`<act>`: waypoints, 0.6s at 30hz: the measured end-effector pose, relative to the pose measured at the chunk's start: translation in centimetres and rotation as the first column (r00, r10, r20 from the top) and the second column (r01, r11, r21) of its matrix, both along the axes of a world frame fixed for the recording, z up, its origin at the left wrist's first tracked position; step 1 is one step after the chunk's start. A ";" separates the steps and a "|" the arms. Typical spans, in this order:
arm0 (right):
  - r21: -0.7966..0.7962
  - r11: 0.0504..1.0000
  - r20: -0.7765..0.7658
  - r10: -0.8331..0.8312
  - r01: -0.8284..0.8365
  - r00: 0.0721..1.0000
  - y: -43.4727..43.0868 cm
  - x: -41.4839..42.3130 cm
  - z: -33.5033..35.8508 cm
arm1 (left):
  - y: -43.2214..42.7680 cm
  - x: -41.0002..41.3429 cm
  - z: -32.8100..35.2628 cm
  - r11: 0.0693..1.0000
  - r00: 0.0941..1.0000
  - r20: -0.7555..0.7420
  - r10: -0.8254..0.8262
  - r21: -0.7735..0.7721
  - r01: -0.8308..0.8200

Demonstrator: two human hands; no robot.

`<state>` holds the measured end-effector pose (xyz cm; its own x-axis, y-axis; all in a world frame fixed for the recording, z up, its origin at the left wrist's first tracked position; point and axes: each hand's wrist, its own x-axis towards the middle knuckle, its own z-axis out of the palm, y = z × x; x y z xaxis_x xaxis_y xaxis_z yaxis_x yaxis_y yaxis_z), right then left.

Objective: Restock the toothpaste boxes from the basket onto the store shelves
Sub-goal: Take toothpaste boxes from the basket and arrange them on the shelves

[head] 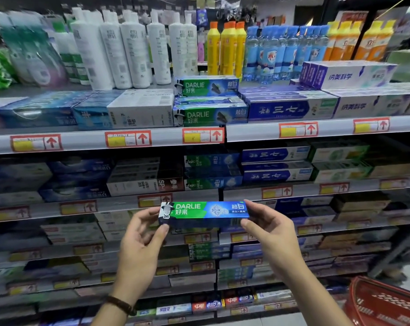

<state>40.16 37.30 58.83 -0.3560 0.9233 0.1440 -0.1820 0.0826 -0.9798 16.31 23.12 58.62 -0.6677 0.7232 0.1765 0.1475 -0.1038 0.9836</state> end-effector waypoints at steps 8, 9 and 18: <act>-0.004 0.997 -0.015 -0.077 0.077 0.997 1.1 -0.4 0.3 | 1.2 0.6 -0.1 0.996 0.996 -0.001 0.089 0.028 -0.089; 0.002 0.996 -0.007 -0.085 0.085 0.996 1.2 -0.5 0.3 | 1.4 0.6 0.0 0.994 0.995 -0.009 0.103 0.029 -0.103; 0.033 0.996 0.037 -0.089 0.088 0.995 2.4 -0.9 0.6 | 3.2 0.5 0.6 0.984 0.985 0.001 0.171 0.053 -0.171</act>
